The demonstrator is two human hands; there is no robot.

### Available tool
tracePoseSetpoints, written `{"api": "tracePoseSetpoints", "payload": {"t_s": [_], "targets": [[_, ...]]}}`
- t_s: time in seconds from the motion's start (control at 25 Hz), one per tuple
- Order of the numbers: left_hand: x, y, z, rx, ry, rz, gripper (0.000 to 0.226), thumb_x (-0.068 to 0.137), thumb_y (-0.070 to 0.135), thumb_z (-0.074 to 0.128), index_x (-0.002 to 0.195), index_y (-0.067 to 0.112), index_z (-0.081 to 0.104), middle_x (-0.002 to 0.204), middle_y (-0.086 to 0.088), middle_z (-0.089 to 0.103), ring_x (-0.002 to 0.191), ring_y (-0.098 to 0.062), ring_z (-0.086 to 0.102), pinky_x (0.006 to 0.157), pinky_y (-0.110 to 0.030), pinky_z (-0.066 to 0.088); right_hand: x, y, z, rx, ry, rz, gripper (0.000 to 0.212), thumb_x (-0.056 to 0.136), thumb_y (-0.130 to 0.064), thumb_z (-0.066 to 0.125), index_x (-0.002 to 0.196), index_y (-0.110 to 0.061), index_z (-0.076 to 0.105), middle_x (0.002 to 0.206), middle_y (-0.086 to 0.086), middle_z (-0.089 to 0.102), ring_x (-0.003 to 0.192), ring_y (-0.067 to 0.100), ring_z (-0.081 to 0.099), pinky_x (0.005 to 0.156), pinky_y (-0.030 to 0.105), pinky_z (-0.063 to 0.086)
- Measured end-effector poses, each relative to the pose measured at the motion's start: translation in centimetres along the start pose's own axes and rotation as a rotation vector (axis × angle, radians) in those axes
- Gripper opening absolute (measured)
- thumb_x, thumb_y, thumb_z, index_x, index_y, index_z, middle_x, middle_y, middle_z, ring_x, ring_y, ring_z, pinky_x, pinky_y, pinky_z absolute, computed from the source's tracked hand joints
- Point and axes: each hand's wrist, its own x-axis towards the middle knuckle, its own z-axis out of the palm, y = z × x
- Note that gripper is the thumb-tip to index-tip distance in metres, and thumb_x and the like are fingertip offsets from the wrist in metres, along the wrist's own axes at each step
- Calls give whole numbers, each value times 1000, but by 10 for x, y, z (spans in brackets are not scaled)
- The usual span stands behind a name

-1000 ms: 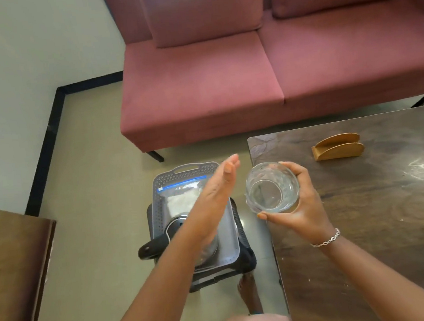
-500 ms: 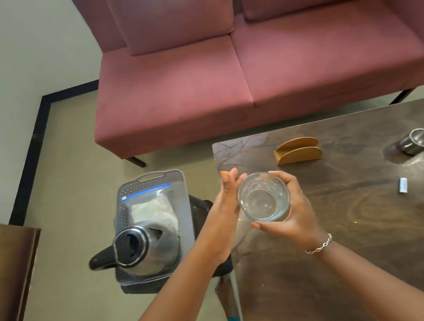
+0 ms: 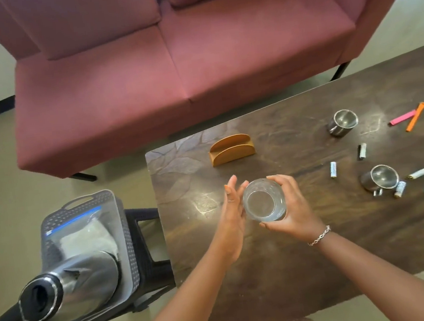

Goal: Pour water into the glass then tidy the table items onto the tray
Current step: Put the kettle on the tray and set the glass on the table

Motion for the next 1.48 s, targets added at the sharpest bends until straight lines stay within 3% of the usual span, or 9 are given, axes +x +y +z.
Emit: {"api": "tracePoseSetpoints", "payload": {"t_s": [0.08, 0.24, 0.44, 0.76, 1.04, 1.16, 1.2, 1.32, 1.48], "targets": [[25, -12, 17, -5, -17, -35, 122, 46, 91, 45, 146, 31, 9, 146, 6, 34, 132, -7, 35, 102, -19, 34, 5, 28, -11, -53, -2, 17, 92, 47, -38, 75, 124, 0, 43, 121, 2, 39, 114, 2, 35, 99, -1, 21], [66, -35, 47, -22, -43, -91, 128, 43, 92, 47, 146, 34, -1, 152, 4, 25, 133, -6, 30, 110, -26, 22, 17, 78, -29, -128, -10, 65, 92, 45, -28, 81, 123, 4, 43, 121, 8, 42, 114, 3, 35, 98, -2, 19], [108, -61, 60, -32, -28, -119, 131, 44, 90, 50, 147, 25, 1, 155, -1, 20, 140, -12, 24, 118, -36, 20, 33, 122, -36, -214, -63, 120, 94, 48, -22, 88, 127, -3, 42, 127, 11, 46, 121, 25, 43, 100, 31, 35], [143, -79, 69, 11, -17, -182, 136, 44, 91, 48, 148, 12, 10, 155, -1, 19, 141, -12, 20, 118, -32, 17, 42, 160, -30, -204, -94, 197, 96, 52, -19, 86, 132, -3, 36, 134, 10, 39, 126, 23, 38, 103, 38, 38], [152, -84, 67, 101, -7, -223, 77, 87, 59, 20, 147, 10, 14, 154, -1, 21, 141, -12, 22, 118, -33, 17, 45, 162, -29, -248, -99, 212, 98, 52, -24, 87, 133, -4, 35, 135, 10, 39, 127, 23, 39, 101, 36, 38], [150, -83, 66, 199, -45, -212, 50, 89, 60, 25, 124, 30, 44, 132, 15, 46, 122, 0, 42, 110, -29, 27, 43, 156, -31, -341, -128, 208, 103, 57, -28, 85, 139, -4, 28, 140, 11, 34, 131, 25, 34, 105, 36, 33], [147, -83, 64, 269, -57, -222, 51, 88, 64, 27, 122, 31, 46, 130, 16, 48, 122, 1, 42, 110, -30, 26, 41, 153, -32, -380, -141, 205, 105, 58, -31, 84, 141, -5, 25, 141, 11, 32, 132, 26, 32, 107, 36, 31], [134, -78, 51, 528, -67, -205, 70, 88, 63, 33, 146, 25, 19, 155, 6, 20, 142, -13, 19, 118, -41, 17, 36, 136, -32, -470, -108, 203, 104, 62, -41, 81, 142, -4, 25, 139, 12, 36, 131, 29, 33, 107, 38, 31], [99, -73, 11, 856, -70, -41, 71, 92, 49, 41, 148, 21, 8, 157, 4, 4, 145, -13, 0, 118, -41, 8, 23, 106, -21, -564, -1, 138, 93, 63, -45, 78, 135, 0, 38, 131, 19, 47, 123, 38, 44, 100, 48, 42]]}}
